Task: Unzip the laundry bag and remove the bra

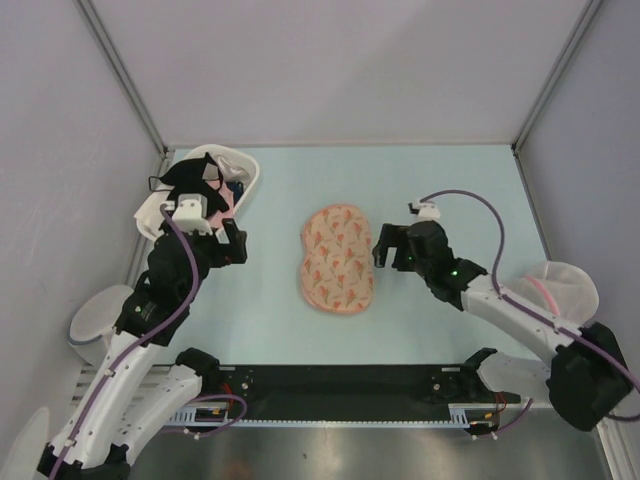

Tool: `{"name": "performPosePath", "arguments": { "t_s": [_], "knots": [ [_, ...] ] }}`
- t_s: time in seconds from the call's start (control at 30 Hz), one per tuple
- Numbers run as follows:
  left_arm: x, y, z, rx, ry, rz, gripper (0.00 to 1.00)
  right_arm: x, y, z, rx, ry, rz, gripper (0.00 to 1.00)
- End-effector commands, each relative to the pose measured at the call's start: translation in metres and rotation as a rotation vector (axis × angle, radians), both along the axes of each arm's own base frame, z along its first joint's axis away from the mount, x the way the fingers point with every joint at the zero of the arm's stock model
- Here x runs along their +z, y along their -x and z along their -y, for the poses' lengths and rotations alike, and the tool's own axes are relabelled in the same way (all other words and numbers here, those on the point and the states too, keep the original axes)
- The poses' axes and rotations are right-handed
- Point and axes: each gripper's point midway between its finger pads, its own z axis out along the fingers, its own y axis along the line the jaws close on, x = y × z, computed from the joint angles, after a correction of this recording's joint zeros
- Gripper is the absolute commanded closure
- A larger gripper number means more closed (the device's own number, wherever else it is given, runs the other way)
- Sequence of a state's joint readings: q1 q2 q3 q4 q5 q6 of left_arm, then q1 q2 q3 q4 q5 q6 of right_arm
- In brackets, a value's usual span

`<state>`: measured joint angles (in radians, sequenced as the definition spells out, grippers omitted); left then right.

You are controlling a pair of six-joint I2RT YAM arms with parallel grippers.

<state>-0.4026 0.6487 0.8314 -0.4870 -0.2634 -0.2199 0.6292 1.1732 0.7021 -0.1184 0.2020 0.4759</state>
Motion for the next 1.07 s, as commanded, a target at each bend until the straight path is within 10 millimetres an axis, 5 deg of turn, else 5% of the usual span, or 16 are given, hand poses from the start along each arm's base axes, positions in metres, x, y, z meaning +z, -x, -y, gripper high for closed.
{"name": "performPosePath", "arguments": {
  "t_s": [0.0, 0.13, 0.27, 1.03],
  "knots": [
    [0.009, -0.004, 0.000, 0.016, 0.033, 0.034, 0.00, 0.032, 0.006, 0.055, -0.111, 0.035, 0.082, 0.00],
    [0.009, -0.005, 0.003, 0.005, 0.040, 0.032, 0.00, 0.057, 0.015, 0.102, -0.239, 0.073, 0.152, 0.00],
    [0.009, -0.006, 0.002, 0.010, 0.043, 0.033, 0.00, 0.077, 0.028, 0.128, -0.309, 0.069, 0.212, 0.00],
    [0.014, -0.003, -0.002, 0.030, 0.049, 0.052, 0.00, 0.083, 0.032, 0.134, -0.320, 0.064, 0.223, 0.00]
  ]
}}
